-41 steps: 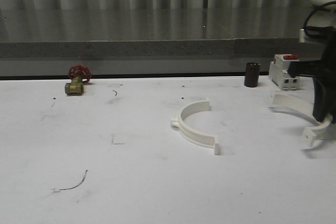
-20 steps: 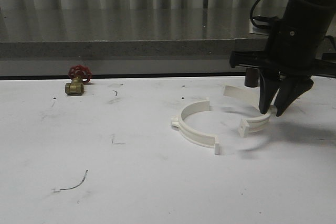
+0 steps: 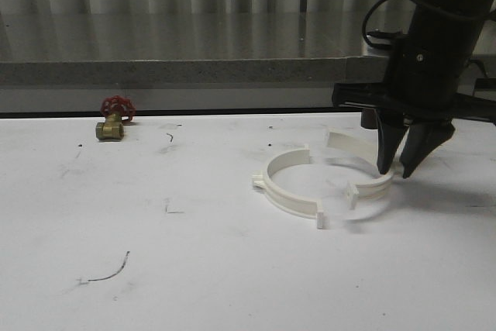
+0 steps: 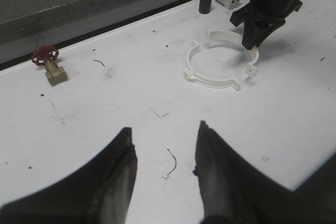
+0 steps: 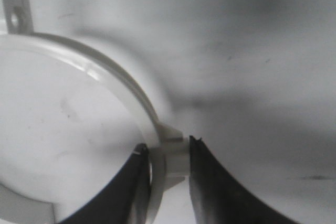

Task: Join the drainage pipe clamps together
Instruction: 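Lift the clamp half and carry it toward the placed half, then lower and press the held half against the placed half to close the ring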

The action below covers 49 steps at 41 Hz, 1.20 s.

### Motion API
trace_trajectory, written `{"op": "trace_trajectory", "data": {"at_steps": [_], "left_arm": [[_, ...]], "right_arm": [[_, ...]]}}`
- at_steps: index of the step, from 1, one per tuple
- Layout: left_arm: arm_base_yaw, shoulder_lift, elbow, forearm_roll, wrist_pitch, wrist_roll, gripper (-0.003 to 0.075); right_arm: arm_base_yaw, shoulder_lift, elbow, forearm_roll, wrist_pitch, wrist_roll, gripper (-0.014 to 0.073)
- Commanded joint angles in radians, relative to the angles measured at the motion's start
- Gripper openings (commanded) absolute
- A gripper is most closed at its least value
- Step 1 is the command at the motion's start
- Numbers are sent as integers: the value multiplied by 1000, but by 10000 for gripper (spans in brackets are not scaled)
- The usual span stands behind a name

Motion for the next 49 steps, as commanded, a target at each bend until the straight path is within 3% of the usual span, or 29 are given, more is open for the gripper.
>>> {"op": "trace_trajectory", "data": {"at_steps": [1,49], "left_arm": [[2,8,-26,-20,-79,-5,273],[2,8,-26,-20,-79,-5,273]], "right_arm": [[7,-33,-30,-9,-35,0,176],[34,25,-50,28,-66,9,176]]}}
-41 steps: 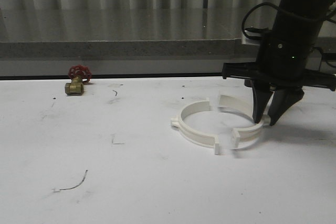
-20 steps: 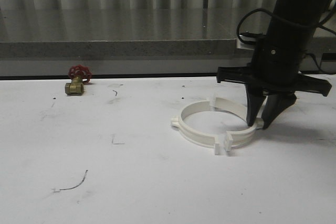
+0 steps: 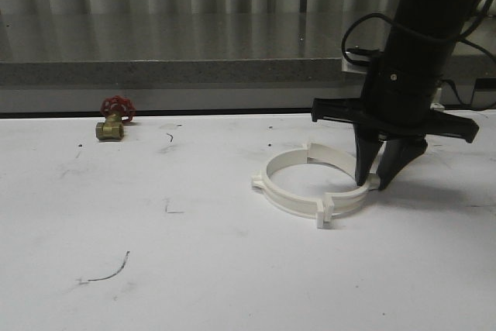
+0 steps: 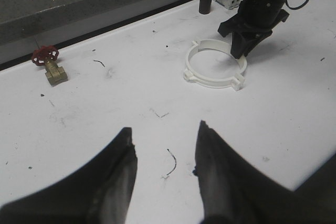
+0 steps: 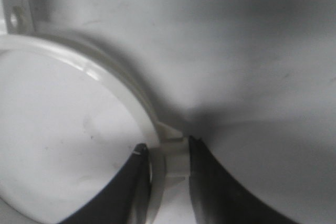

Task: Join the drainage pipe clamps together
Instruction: 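Lower and press the held half against the placed half to close the ring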

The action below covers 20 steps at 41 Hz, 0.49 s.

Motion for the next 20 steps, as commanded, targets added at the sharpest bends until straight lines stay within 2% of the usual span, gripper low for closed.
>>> {"op": "trace_trajectory", "data": {"at_steps": [1,13,20], "left_arm": [[2,8,-26,-20,-79,-5,273],[2,8,-26,-20,-79,-5,273],[2,8,-26,-20,-79,-5,273]], "right_arm": [[-1,-40,-25,5,-14,2,177],[-1,-40,-25,5,-29,2,188],[-1,-40,-25,5,-31,2,304]]}}
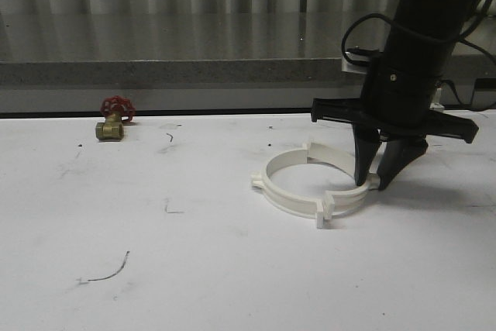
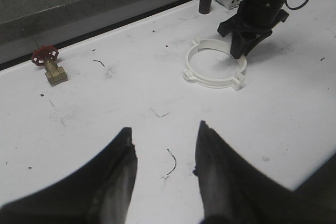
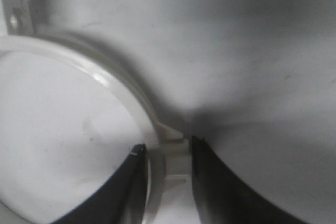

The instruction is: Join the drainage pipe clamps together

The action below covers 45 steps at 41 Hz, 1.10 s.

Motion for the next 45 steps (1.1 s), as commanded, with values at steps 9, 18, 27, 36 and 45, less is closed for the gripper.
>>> {"op": "trace_trajectory", "data": {"at_steps": [9,18,27,36,45], "left_arm": [[2,8,-26,-20,-79,-5,273],[2,8,-26,-20,-79,-5,273],[2,8,-26,-20,-79,-5,273],[2,8,-26,-20,-79,-5,273],[2,8,-26,-20,-79,-5,273]], "right_arm": [[-1,-45,-25,8,-35,0,327],[-2,-110,-25,44,-67,0,327],[-4,-201,-25,49,-57,0,327],[-4,-395,-15,-39,-26,-33,325],[-10,-698,83,-135,-123,-224,326]]}}
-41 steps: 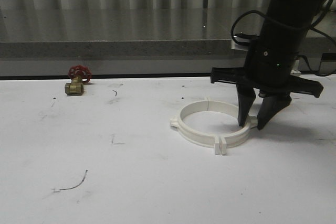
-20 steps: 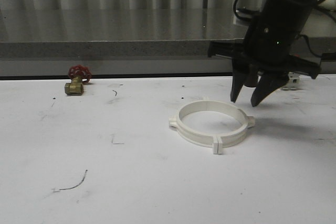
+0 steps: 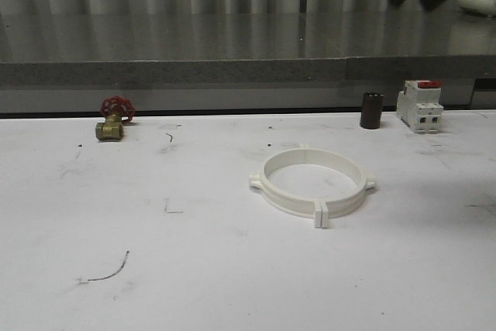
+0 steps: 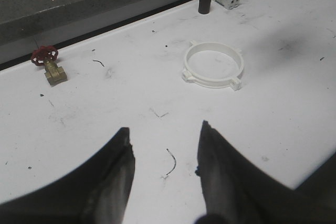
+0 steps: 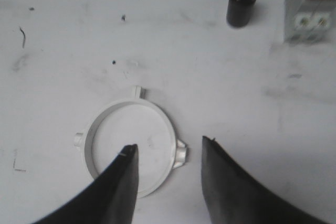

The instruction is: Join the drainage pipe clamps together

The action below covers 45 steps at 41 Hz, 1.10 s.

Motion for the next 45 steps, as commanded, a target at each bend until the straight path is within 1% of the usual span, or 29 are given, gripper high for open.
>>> {"op": "trace_trajectory", "data": {"at_steps": [1,5,8,14,21,24,28,30,41,45], "left_arm": [[2,8,-26,-20,-78,-5,273],[2,8,-26,-20,-78,-5,273],[2,8,-26,-20,-78,-5,273],[2,8,-26,-20,-78,-5,273],[2,8,-26,-20,-78,-5,273],[2,8,-26,-20,-78,-5,273],[2,8,-26,-20,-78,-5,273],[2,8,-26,-20,-78,-5,273],[2,8,-26,-20,-78,-5,273],[2,8,-26,-20,-78,-5,273]], "right_arm": [[-14,-192,45,-28,-129,-126,326],[-51,-344,143,15,-204,-211,326],[-89,-441,214,46,-222,-248,326],[-145,-600,343,82,-146,-256,326],[-148,-749,462,78,-95,-256,326],[-148,-805,496,75,-27,-256,326],[-148,-851,505,75,69,-256,326],[-148,-861,505,75,84,-256,326],[-148,-893,505,75,79,-256,326],[-148,-893,505,75,76,-256,306]]}}
